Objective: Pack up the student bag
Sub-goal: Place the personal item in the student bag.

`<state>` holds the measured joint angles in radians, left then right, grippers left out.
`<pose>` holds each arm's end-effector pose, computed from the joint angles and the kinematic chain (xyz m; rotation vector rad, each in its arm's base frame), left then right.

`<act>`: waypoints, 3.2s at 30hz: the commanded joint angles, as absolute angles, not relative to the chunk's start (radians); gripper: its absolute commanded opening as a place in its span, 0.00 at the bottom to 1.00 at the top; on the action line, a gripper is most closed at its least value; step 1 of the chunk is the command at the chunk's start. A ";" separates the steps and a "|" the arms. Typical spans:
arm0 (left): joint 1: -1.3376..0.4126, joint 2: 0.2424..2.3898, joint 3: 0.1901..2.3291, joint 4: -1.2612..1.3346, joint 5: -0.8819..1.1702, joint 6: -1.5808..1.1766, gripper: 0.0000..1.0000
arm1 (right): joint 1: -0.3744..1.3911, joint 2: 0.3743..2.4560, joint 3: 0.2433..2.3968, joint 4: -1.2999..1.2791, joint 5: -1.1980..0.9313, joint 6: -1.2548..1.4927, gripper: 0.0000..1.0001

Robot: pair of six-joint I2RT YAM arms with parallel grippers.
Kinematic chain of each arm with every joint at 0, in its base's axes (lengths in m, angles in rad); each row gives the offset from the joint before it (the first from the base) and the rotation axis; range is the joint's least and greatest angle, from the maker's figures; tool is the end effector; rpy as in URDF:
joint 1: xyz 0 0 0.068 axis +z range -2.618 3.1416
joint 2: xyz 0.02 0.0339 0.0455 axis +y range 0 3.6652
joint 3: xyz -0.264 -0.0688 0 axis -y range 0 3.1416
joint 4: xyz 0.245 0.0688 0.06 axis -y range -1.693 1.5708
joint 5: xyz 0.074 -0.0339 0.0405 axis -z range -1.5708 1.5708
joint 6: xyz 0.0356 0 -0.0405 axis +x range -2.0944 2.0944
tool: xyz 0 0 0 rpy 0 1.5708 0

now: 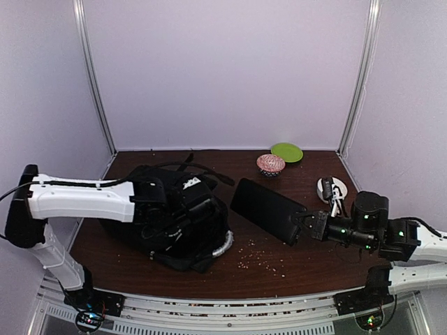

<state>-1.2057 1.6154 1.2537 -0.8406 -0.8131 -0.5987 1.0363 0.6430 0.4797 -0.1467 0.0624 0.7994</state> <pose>0.1376 -0.2875 0.2548 0.5056 2.2249 0.2744 0.0857 0.1404 0.2578 -0.1972 2.0548 1.1570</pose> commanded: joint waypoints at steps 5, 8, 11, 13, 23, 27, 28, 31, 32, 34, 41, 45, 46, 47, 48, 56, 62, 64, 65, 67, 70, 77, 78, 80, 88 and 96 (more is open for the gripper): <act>-1.106 1.311 1.157 -0.698 -0.730 -0.601 0.00 | 1.070 0.796 0.432 0.292 -0.137 0.905 0.00; -1.079 1.224 1.091 -0.635 -0.669 -0.598 0.00 | 1.076 0.885 0.410 0.467 -0.176 0.972 0.00; -1.067 1.129 1.016 -0.558 -0.624 -0.581 0.00 | 1.087 0.995 0.436 0.608 -0.209 1.016 0.00; -1.059 1.086 0.981 -0.516 -0.604 -0.574 0.00 | 1.094 1.077 0.476 0.679 -0.231 1.034 0.00; -1.051 1.071 0.997 -0.489 -0.551 -0.581 0.00 | 1.127 1.477 0.712 0.737 -0.301 1.145 0.00; -1.050 1.087 1.009 -0.465 -0.519 -0.590 0.00 | 1.129 1.581 0.755 0.760 -0.261 1.186 0.00; -1.051 1.093 1.017 -0.466 -0.513 -0.594 0.00 | 1.131 1.600 0.766 0.759 -0.242 1.198 0.00; -1.051 1.118 1.050 -0.460 -0.502 -0.608 0.00 | 1.138 1.661 0.800 0.749 -0.169 1.229 0.00; -1.051 1.128 1.058 -0.453 -0.492 -0.612 0.00 | 1.140 1.683 0.812 0.751 -0.152 1.245 0.00; -1.051 1.145 1.070 -0.425 -0.459 -0.613 0.00 | 1.142 1.731 0.828 0.777 -0.117 1.277 0.00; -1.051 1.197 1.078 -0.316 -0.308 -0.637 0.00 | 1.141 1.903 0.925 0.864 -0.035 1.372 0.00; -1.051 1.205 1.069 -0.269 -0.243 -0.646 0.00 | 1.141 2.011 1.001 0.897 -0.020 1.411 0.00; -1.051 1.208 1.068 -0.265 -0.236 -0.648 0.00 | 1.141 2.035 1.025 0.894 -0.021 1.412 0.00; -1.051 1.211 1.066 -0.260 -0.229 -0.651 0.00 | 1.141 2.057 1.049 0.887 -0.020 1.413 0.00; -1.051 1.214 1.061 -0.251 -0.217 -0.652 0.00 | 1.143 2.076 1.073 0.883 -0.020 1.414 0.00; -1.051 1.246 1.034 -0.180 -0.129 -0.663 0.00 | 1.149 2.216 1.232 0.853 -0.010 1.422 0.00; -1.052 1.242 1.001 -0.157 -0.110 -0.672 0.00 | 1.142 2.327 1.354 0.774 -0.099 1.383 0.00; -1.051 1.233 0.990 -0.161 -0.122 -0.672 0.00 | 1.140 2.328 1.344 0.796 -0.128 1.366 0.06; -1.051 1.229 0.985 -0.164 -0.131 -0.672 0.00 | 1.140 2.315 1.329 0.803 -0.133 1.356 0.15; -1.051 1.223 0.976 -0.169 -0.151 -0.670 0.00 | 1.138 2.268 1.305 0.789 -0.140 1.316 0.38; -1.049 1.217 0.968 -0.182 -0.185 -0.669 0.00 | 1.137 2.186 1.279 0.716 -0.150 1.259 0.50; -1.046 1.235 0.977 -0.233 -0.252 -0.667 0.00 | 1.134 2.026 1.120 0.695 -0.178 1.267 0.60; -1.045 1.236 0.974 -0.234 -0.259 -0.667 0.00 | 1.133 2.005 1.093 0.694 -0.184 1.272 0.61; -1.045 1.236 0.964 -0.236 -0.270 -0.666 0.00 | 1.132 1.952 1.040 0.702 -0.195 1.266 0.62; -1.045 1.224 0.931 -0.255 -0.293 -0.651 0.00 | 1.130 1.738 0.775 0.670 -0.191 1.149 0.64; -1.091 1.233 0.890 -0.409 -0.319 -0.467 0.00 | 1.078 1.465 0.530 0.449 -0.032 0.977 0.61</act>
